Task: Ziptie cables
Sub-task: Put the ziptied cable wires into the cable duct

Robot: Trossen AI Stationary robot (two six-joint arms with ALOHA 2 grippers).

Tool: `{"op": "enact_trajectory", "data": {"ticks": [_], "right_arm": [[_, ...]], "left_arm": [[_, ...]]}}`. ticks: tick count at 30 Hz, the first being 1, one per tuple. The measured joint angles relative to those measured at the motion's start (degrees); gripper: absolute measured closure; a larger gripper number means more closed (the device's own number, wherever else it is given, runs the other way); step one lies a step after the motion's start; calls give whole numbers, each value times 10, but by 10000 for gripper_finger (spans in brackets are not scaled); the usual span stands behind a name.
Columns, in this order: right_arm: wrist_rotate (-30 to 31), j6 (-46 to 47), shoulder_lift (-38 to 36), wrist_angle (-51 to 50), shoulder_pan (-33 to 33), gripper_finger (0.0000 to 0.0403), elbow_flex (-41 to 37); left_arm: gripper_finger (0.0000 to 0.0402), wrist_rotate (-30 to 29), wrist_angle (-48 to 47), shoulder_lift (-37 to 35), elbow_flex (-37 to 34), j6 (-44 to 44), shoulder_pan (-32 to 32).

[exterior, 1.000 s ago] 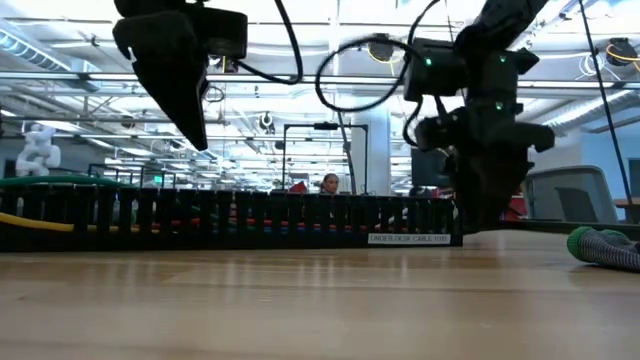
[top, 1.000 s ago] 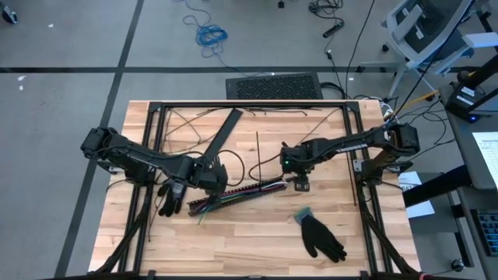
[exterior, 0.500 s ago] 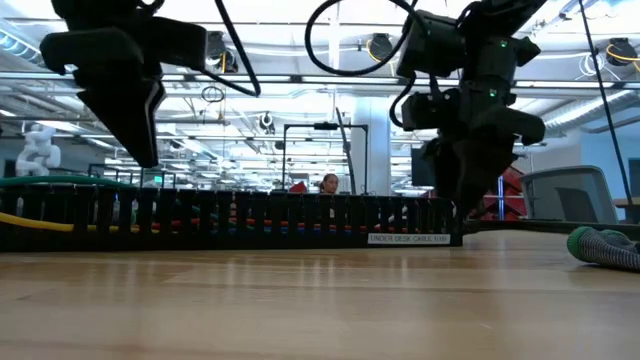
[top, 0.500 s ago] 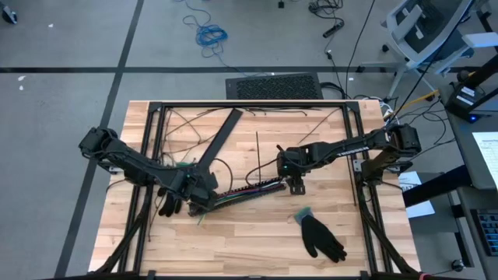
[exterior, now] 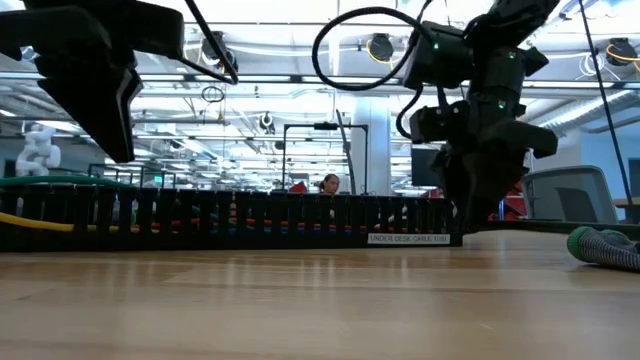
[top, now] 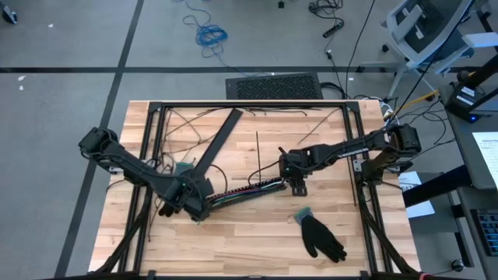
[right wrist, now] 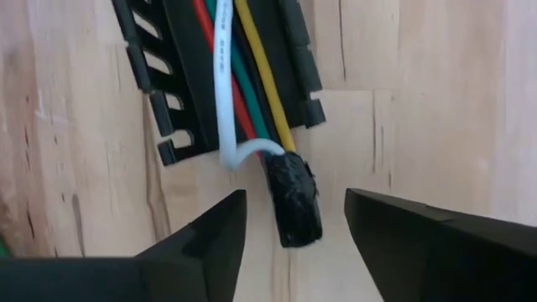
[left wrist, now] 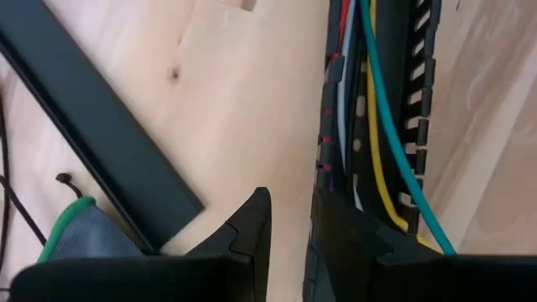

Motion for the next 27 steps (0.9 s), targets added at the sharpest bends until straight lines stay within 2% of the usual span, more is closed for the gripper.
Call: {"op": "enact_trajectory", "data": {"ticks": [11,18,22,27], "right_arm": [[0,22,12,39,0,283,-22],[11,31,47,54,11,381,-22],[8,60,29,33,10,383,-7],[-7,58,-27,-100,10,385,32]], "left_arm": [[308,-4,-2,0,0,-5,-2],[308,-15,-3,0,0,-5,-2],[308,-17,-2,0,0,-5,-4],[308,-24,-3,0,0,-5,-5]]}}
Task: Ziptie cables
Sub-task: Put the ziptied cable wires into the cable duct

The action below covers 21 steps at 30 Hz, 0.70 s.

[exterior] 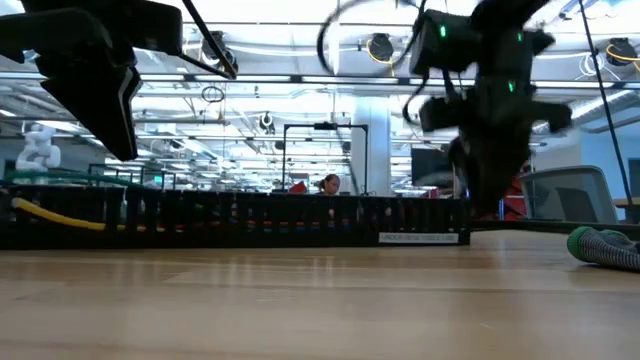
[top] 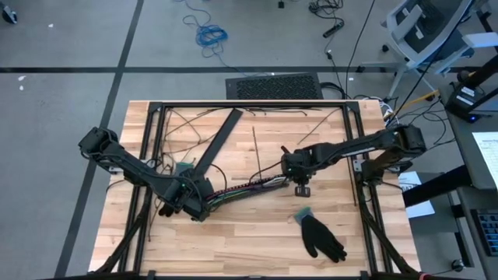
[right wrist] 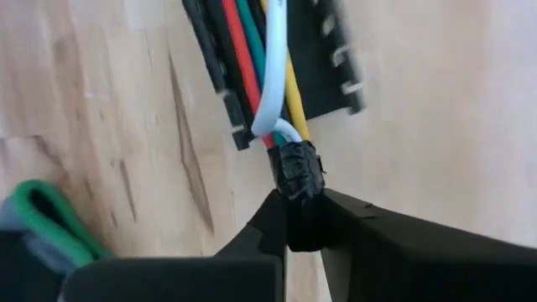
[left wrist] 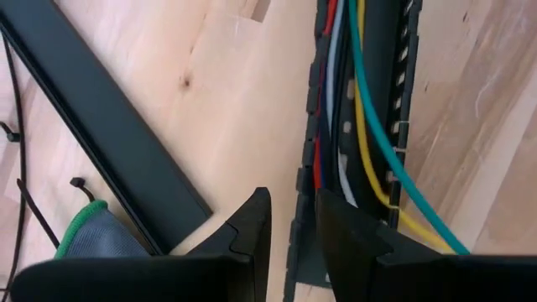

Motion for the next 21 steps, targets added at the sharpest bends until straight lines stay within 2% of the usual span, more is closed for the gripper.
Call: {"op": "enact_trajectory", "data": {"ticks": [5,10,13,21], "right_arm": [[8,14,-51,-60,-1,386,47],[36,32,-61,-84,-4,386,113],[34,17,-62,-100,-1,386,167],[74,12,-60,-132,-12,387,345]], "left_arm": [[308,-21,0,0,0,5,0],[308,-33,-2,0,0,5,0],[308,-34,-2,0,0,5,-1],[308,-38,-3,0,0,6,-1]]}}
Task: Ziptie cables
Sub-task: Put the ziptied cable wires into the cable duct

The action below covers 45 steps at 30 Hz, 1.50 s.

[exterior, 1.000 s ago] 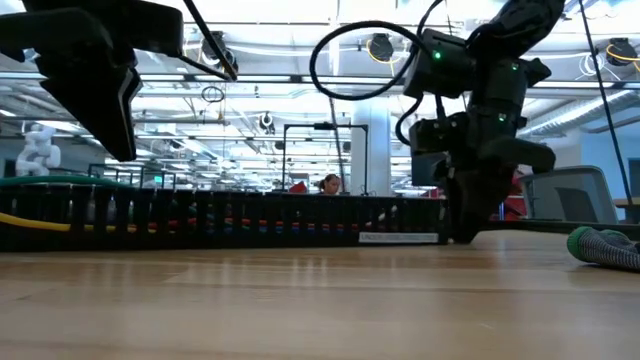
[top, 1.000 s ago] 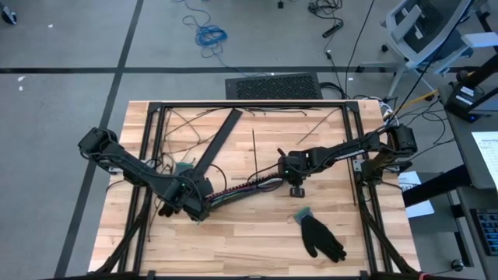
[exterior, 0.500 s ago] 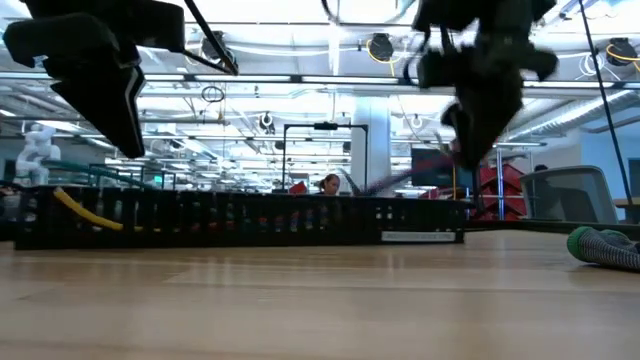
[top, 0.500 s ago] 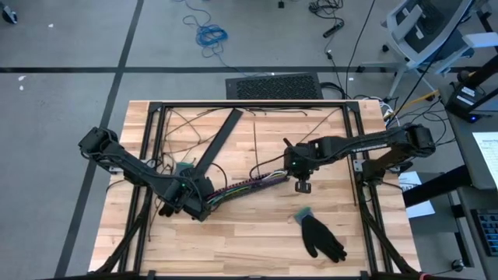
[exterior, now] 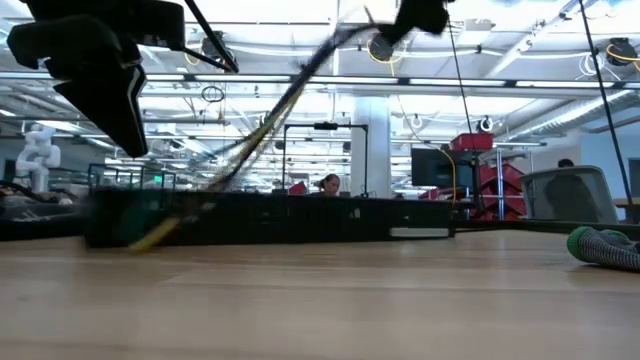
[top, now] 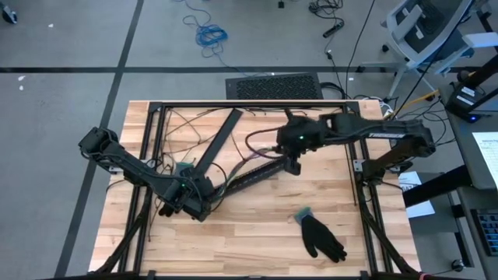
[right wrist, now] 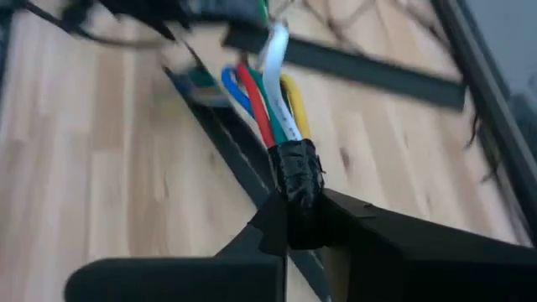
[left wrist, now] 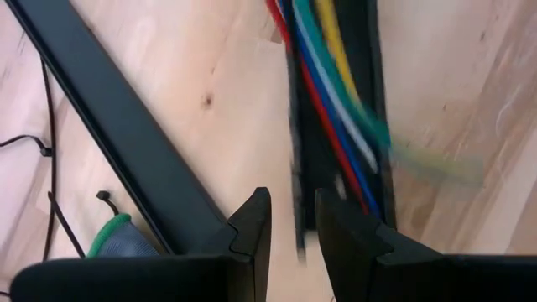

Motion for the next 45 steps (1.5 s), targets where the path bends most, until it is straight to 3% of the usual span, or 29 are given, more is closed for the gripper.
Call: {"op": "enact_trajectory", "data": {"ticks": [6,11,18,24,26,30,36,42,45], "right_arm": [[63,-1,-2,-15,-4,387,141],[70,-14,16,-74,-3,387,242],[26,17,24,-115,4,390,252],[37,-5,43,-146,19,391,238],[34,-8,57,-114,19,391,235],[19,-22,54,-72,19,391,238],[9,-25,59,-89,22,391,236],[61,-36,44,-76,25,391,283],[74,-41,44,-76,17,391,316]], "left_arm": [[308,-28,0,0,0,14,0],[308,-89,1,-28,0,13,0],[308,-138,-10,-81,0,10,1],[308,-272,-9,-158,3,15,12],[308,-300,-6,-181,3,14,27],[308,-305,37,-220,3,60,71],[308,-284,233,-265,3,220,148],[308,-138,251,-283,3,183,214],[308,-128,260,-284,2,162,227]]}}
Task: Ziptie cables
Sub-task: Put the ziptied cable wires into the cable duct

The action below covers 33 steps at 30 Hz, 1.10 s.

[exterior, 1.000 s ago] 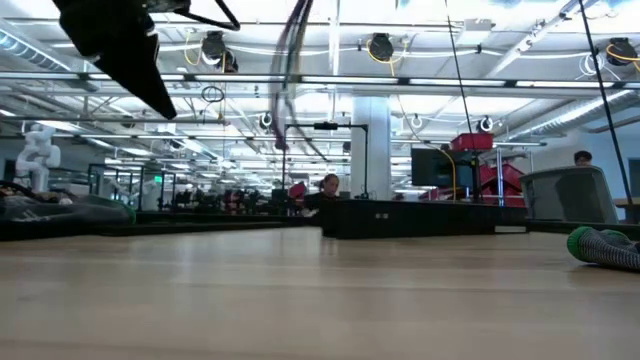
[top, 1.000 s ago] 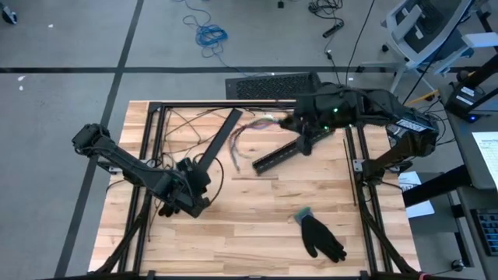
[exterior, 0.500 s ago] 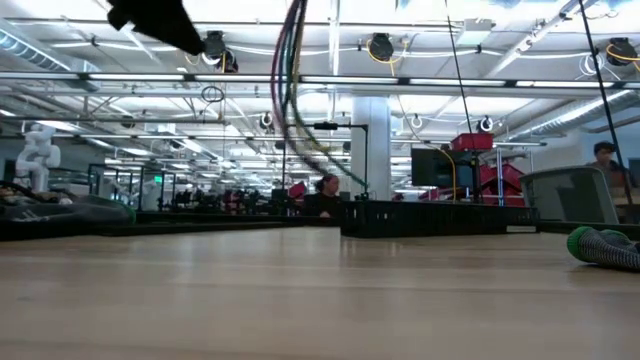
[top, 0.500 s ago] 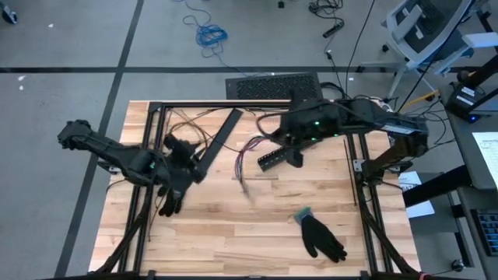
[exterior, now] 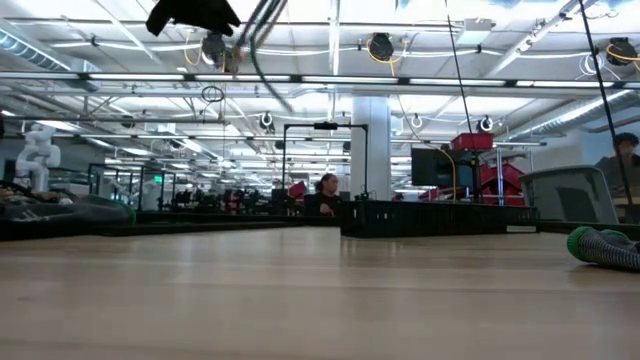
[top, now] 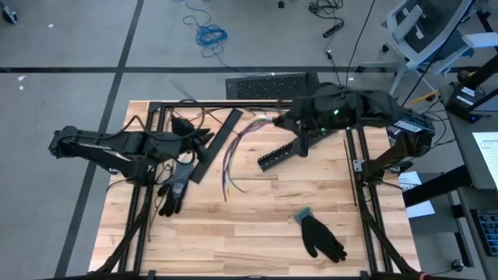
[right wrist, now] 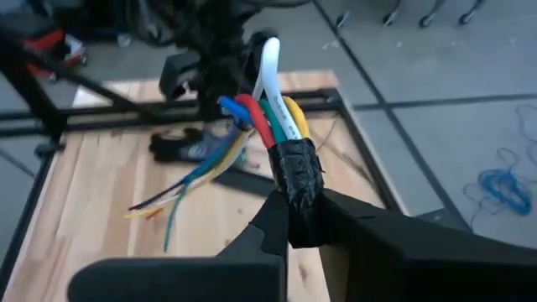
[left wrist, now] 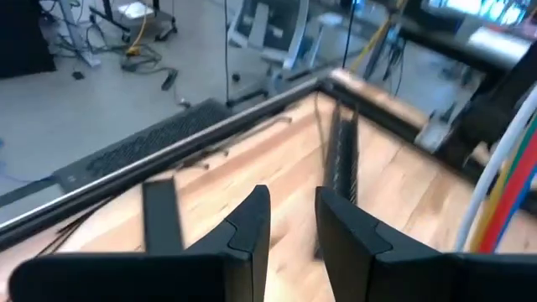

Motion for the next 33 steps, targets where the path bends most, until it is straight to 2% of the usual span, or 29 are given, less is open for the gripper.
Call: {"op": "enact_trajectory", "data": {"ticks": [2,3,7,9,12,15,20,25,28,33], "right_arm": [[1,-4,-2,-14,-12,391,15],[1,-10,-2,-30,-19,391,18],[-3,-24,-2,-52,-44,391,19],[-3,-38,-2,-51,-49,391,19],[-10,-47,-3,-46,-49,391,20],[-50,-40,-2,-26,-49,391,20],[-101,-29,-2,17,-43,391,20],[-128,-27,-2,44,-37,391,20],[-127,-26,-2,43,-38,391,20],[-127,-31,-8,69,-46,391,20]], "left_arm": [[308,9,46,-1,0,-1,10],[308,37,80,-2,0,1,17],[308,217,220,-3,0,7,42],[308,279,282,-3,0,-3,48],[308,288,319,-4,1,-3,49],[308,271,304,-6,0,9,54],[308,278,308,3,0,15,74],[308,298,313,7,0,76,88],[308,358,331,7,0,88,97],[308,541,381,7,0,-22,107]]}}
